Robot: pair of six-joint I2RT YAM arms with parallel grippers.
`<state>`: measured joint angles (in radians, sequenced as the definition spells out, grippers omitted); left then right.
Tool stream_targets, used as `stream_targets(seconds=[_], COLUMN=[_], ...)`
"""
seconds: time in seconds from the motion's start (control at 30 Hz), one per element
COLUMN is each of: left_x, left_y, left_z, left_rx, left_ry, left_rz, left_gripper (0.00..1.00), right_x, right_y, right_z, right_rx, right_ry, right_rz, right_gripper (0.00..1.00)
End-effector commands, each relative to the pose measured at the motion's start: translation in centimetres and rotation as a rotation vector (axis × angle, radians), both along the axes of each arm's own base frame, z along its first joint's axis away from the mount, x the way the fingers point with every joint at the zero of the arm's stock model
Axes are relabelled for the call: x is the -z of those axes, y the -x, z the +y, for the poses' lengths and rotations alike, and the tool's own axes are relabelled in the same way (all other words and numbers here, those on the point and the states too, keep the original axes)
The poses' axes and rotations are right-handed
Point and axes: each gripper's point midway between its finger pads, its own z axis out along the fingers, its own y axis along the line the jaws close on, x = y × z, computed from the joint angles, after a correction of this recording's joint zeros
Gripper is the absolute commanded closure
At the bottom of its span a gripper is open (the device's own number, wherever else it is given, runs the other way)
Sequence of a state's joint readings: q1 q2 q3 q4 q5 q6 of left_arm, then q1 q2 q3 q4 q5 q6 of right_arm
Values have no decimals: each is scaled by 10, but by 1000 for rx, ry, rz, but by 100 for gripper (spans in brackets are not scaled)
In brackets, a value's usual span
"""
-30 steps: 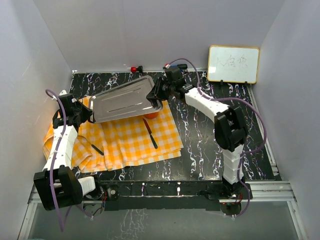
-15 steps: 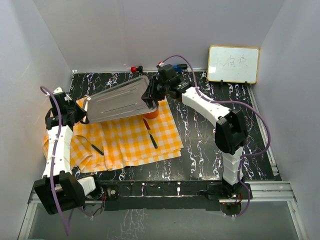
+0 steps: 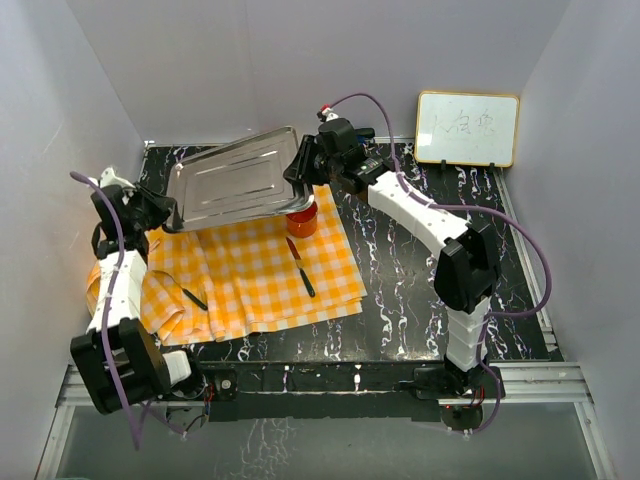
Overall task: Set the dinner table for one person
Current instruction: Place the plate on the napkin.
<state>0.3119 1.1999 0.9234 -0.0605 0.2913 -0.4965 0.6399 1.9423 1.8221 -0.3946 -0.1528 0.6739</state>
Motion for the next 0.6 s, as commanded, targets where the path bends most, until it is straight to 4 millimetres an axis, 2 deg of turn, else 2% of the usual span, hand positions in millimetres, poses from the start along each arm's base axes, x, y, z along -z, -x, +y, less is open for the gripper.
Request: stream_targets(seconds=[0.0,0.1,0.13,0.27,0.4,0.57], left_x=[-65,-88,-102,-121,-121,-104], left_y=[12,12,15,17,11,2], left_z=[-131,-139,-140,-140,-141,-140], left_rx=[583,671,716,794,795,729], left_ry=[457,601,617,770,763,597], left_rz=[-316,-447,-531,-601,-567,-458], left_gripper=[100,100,100,100,100,100], right_x=[-25,-26,-28,-36,-45,-45], right_y=[77,77,77,73,67,60], right_z=[89,95,97,95,85,78], right_rx=[-396,-412,-418,-401,-364,-346], right_ry=[-49,-73,-80,-80,-70,-71], right_rz=[-251,-259,-261,-285,-314,-309], right_gripper=[100,96,93,87,84,83])
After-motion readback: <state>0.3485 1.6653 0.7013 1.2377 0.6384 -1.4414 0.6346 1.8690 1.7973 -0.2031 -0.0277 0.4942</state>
